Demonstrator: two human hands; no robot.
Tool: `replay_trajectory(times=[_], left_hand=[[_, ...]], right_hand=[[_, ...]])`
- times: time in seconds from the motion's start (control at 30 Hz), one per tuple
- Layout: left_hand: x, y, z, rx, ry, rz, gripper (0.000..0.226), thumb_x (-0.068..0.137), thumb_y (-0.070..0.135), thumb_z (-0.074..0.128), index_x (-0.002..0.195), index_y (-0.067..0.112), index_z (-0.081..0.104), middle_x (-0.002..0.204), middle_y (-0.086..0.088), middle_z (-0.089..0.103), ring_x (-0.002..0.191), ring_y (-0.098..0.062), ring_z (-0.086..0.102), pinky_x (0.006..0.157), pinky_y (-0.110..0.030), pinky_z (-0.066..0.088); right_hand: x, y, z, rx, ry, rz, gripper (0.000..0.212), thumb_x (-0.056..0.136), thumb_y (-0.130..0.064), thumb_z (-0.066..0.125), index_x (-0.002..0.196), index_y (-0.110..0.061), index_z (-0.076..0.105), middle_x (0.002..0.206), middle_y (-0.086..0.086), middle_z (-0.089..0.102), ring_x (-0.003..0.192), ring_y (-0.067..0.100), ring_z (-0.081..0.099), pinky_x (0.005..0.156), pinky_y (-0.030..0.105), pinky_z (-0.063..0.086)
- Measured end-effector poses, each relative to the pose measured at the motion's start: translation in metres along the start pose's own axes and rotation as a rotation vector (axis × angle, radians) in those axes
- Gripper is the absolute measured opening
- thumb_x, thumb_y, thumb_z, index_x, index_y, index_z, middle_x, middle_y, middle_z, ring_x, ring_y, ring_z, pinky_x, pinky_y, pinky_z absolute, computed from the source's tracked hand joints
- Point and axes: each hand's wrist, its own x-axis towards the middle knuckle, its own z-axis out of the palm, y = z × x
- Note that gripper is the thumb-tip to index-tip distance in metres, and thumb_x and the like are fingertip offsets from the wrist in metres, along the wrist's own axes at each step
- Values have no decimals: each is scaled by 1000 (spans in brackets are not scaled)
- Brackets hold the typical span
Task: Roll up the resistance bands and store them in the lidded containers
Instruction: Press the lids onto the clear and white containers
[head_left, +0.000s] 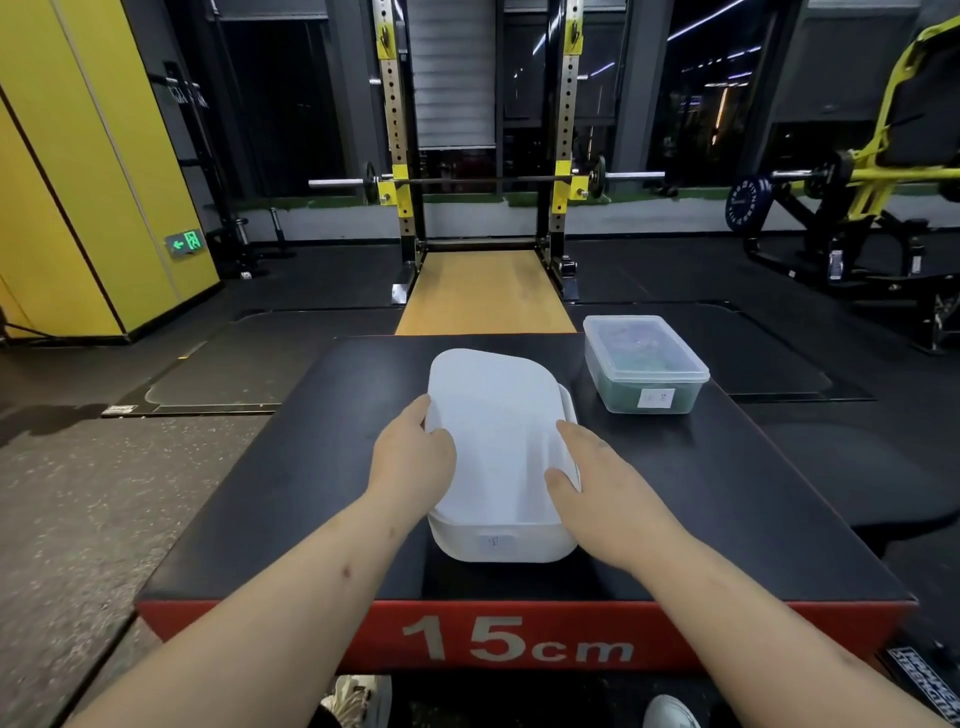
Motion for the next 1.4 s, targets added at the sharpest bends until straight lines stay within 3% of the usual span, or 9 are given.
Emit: replay_trajectory(times=[0.1, 0.23, 0.4, 0.7, 0.9, 1.03, 1.17, 1.27, 1.4], left_hand=[[5, -1, 0, -46, 23, -65, 32, 81, -2, 30, 64, 23, 38, 60, 10, 38, 60, -17, 32, 51, -25, 23], [22, -15, 1, -100, 55, -166, 25, 82, -3, 33, 67, 17, 31, 66, 4, 29, 70, -22, 25, 57, -31, 16], [19, -19, 2, -46, -10, -137, 17, 81, -1, 33, 73, 14, 31, 67, 3, 24, 69, -20, 20, 58, -33, 13], [13, -23, 0, 67, -88, -23, 8, 83, 10, 32, 84, 5, 40, 74, 0, 38, 70, -20, 31, 61, -33, 24], [8, -23, 2, 237, -121, 40, 19, 90, 16, 36, 94, 17, 54, 85, -7, 63, 72, -22, 50, 61, -33, 40], [7, -23, 5, 370, -92, 99, 13, 94, 20, 38, 94, 17, 50, 88, -1, 60, 81, -23, 57, 59, -34, 42], [9, -27, 10, 488, -115, 188, 15, 98, 24, 37, 101, 15, 49, 101, 3, 52, 103, -23, 44, 77, -35, 40], [13, -29, 12, 588, -149, 232, 22, 100, 30, 34, 111, 19, 49, 112, 6, 47, 113, -21, 37, 92, -39, 43], [15, -25, 12, 732, -168, 259, 25, 100, 36, 31, 103, 19, 49, 106, 4, 46, 109, -21, 42, 95, -39, 42]], right_hand=[[2, -1, -2, 15, 20, 7, 61, 107, -37, 40, 164, -27, 19, 171, -11, 15, 157, 11, 17, 124, 29, 18], [5, 1, -5, 32, 43, -29, 59, 104, -37, 39, 161, -31, 26, 168, -12, 25, 153, 14, 28, 122, 36, 30], [2, 0, -7, 15, 17, -1, 60, 108, -37, 39, 164, -29, 19, 172, -13, 13, 157, 8, 13, 123, 28, 16], [-13, 1, 3, 29, 44, 29, 59, 109, -41, 36, 164, -27, 21, 172, -13, 10, 156, 8, 16, 122, 27, 19], [-22, -2, 5, -16, 51, 34, 55, 110, -36, 36, 161, -20, 25, 170, -11, 9, 150, 11, 30, 113, 25, 30], [-21, -3, 10, -50, 4, 24, 50, 112, -32, 29, 159, -17, 24, 169, -5, 5, 151, 18, 26, 116, 33, 32], [-20, 0, 14, -14, 29, 50, 55, 110, -40, 26, 162, -25, 16, 167, -14, 2, 133, 23, 49, 108, 39, 45], [-21, 2, 15, -31, 22, 41, 55, 109, -42, 24, 161, -27, 16, 166, -16, 3, 134, 26, 47, 110, 42, 44], [-17, -3, 8, -121, 4, 68, 53, 107, -35, 30, 158, -22, 24, 165, -5, 14, 137, 25, 37, 118, 40, 31]])
